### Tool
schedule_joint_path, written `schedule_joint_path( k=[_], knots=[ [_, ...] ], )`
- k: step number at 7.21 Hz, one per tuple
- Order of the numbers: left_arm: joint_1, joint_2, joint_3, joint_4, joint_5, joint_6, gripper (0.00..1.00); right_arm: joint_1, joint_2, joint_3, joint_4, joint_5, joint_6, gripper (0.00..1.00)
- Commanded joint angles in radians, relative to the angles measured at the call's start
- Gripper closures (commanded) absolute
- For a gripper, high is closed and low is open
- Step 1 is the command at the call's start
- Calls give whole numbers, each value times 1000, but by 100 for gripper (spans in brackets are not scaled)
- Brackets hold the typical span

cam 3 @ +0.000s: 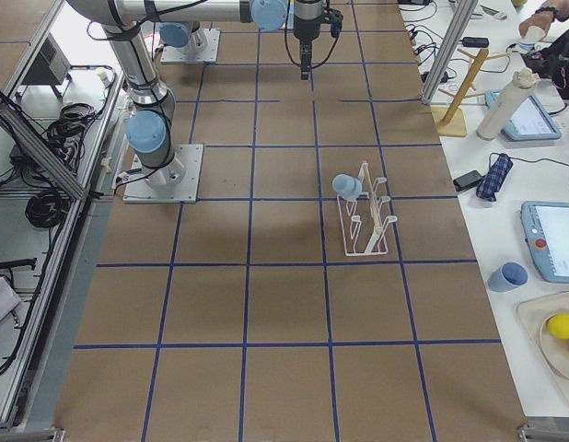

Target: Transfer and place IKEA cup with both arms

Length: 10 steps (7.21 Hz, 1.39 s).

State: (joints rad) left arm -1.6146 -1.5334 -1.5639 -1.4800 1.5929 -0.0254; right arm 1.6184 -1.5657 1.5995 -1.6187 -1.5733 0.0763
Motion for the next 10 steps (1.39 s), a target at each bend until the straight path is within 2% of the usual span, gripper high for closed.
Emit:
schedule_joint_path(
  k=[1,2,10],
  knots=[
    [-1,-1,15,0,-22,-1,0,0,9,0,-4,1,0,0],
    [5,-7,-2,7,-52,2,0,0,19,-1,-4,-2,-1,0],
    [4,7,8,0,-40,1,0,3,59,-10,-15,7,-1,0]
  ],
)
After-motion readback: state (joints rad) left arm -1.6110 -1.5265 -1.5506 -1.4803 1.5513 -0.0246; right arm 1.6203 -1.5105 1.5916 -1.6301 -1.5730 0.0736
